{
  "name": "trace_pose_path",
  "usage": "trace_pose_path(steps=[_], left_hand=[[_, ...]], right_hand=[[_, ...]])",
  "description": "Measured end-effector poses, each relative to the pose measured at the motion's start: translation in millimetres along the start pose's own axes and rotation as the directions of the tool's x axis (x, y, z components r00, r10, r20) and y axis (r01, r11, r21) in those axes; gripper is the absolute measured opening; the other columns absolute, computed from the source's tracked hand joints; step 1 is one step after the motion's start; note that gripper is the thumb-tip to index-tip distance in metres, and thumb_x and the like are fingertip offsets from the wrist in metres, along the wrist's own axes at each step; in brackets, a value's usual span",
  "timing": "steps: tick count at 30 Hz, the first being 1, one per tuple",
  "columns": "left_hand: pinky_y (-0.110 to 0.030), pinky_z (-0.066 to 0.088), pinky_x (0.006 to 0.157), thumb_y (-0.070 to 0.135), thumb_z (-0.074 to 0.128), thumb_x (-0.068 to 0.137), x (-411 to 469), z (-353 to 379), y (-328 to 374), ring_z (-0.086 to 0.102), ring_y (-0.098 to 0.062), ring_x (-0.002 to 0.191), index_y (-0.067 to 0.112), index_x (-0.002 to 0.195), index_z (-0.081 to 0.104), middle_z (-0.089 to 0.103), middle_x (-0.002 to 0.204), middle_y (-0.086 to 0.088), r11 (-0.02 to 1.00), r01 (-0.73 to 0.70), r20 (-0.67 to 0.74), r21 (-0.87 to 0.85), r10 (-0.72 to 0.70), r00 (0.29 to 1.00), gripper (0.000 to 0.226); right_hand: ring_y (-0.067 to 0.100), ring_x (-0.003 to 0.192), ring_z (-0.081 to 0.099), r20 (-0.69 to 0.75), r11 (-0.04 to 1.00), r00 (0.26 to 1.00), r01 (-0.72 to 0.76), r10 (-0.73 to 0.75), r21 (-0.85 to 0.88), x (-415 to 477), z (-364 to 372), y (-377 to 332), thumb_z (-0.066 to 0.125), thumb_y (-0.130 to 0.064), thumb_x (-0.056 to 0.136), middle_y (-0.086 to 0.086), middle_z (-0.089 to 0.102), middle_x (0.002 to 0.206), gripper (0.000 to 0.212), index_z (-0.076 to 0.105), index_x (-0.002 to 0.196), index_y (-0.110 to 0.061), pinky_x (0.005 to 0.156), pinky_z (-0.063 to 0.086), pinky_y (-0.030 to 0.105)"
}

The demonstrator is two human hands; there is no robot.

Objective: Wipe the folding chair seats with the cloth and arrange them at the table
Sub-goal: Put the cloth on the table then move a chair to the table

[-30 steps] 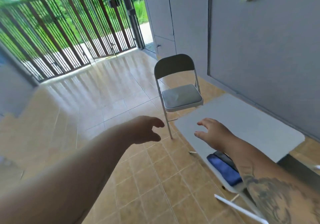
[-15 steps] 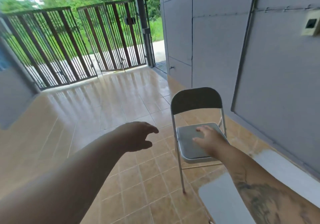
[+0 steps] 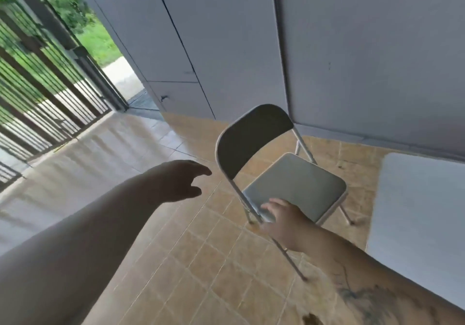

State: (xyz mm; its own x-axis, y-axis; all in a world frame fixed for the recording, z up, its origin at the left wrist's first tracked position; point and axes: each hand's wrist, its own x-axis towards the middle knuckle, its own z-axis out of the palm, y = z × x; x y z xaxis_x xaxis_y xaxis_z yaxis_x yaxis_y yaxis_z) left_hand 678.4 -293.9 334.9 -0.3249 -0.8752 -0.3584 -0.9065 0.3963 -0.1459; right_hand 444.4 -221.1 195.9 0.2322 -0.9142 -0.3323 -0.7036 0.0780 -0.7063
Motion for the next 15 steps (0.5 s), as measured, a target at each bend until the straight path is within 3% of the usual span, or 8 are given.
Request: trace_pose_path(steps=[4,6,10,15], left_hand=[[-0.032,0.033,0.112,0.03,0.058,0.091,77,7,-39,0.045,-0.012,0.132,0.035,0.145,0.038,0.043,0.149,0.011,0.997,-0.07,-0.013,0.041,0.071,0.997,0.058],[-0.033,0.031,0.114,0.03,0.057,0.092,104,8,-54,0.043,-0.012,0.133,0.037,0.146,0.036,0.043,0.15,0.011,0.989,-0.132,0.057,0.064,0.129,0.99,0.058],[-0.035,0.031,0.116,0.03,0.057,0.093,160,-20,-100,0.041,-0.01,0.136,0.038,0.144,0.038,0.044,0.149,0.014,0.953,-0.276,0.004,0.126,0.277,0.961,0.055],[-0.039,0.028,0.117,0.033,0.053,0.095,244,-52,-161,0.035,-0.012,0.141,0.038,0.146,0.034,0.038,0.153,0.013,0.83,-0.403,0.046,0.385,0.419,0.907,0.055]], right_hand=[[0.024,0.141,0.028,0.076,0.995,0.997,-0.003,0.011,-0.095,64,7,-5,0.047,-0.039,0.092,0.002,0.028,0.156,0.054,0.042,0.143,-0.022,0.115,0.027,0.037],[0.025,0.141,0.027,0.1,0.988,0.992,-0.062,0.076,-0.14,98,6,-13,0.047,-0.038,0.093,0.003,0.028,0.156,0.054,0.041,0.144,-0.022,0.115,0.027,0.038],[0.023,0.139,0.033,-0.038,0.992,0.991,-0.127,0.126,-0.011,181,-2,-45,0.05,-0.037,0.091,0.001,0.035,0.153,0.055,0.042,0.143,-0.02,0.115,0.029,0.037],[0.023,0.134,0.042,-0.179,0.923,0.933,-0.255,0.313,0.287,266,13,-74,0.053,-0.04,0.089,-0.001,0.039,0.151,0.059,0.042,0.144,-0.023,0.11,0.036,0.038]])
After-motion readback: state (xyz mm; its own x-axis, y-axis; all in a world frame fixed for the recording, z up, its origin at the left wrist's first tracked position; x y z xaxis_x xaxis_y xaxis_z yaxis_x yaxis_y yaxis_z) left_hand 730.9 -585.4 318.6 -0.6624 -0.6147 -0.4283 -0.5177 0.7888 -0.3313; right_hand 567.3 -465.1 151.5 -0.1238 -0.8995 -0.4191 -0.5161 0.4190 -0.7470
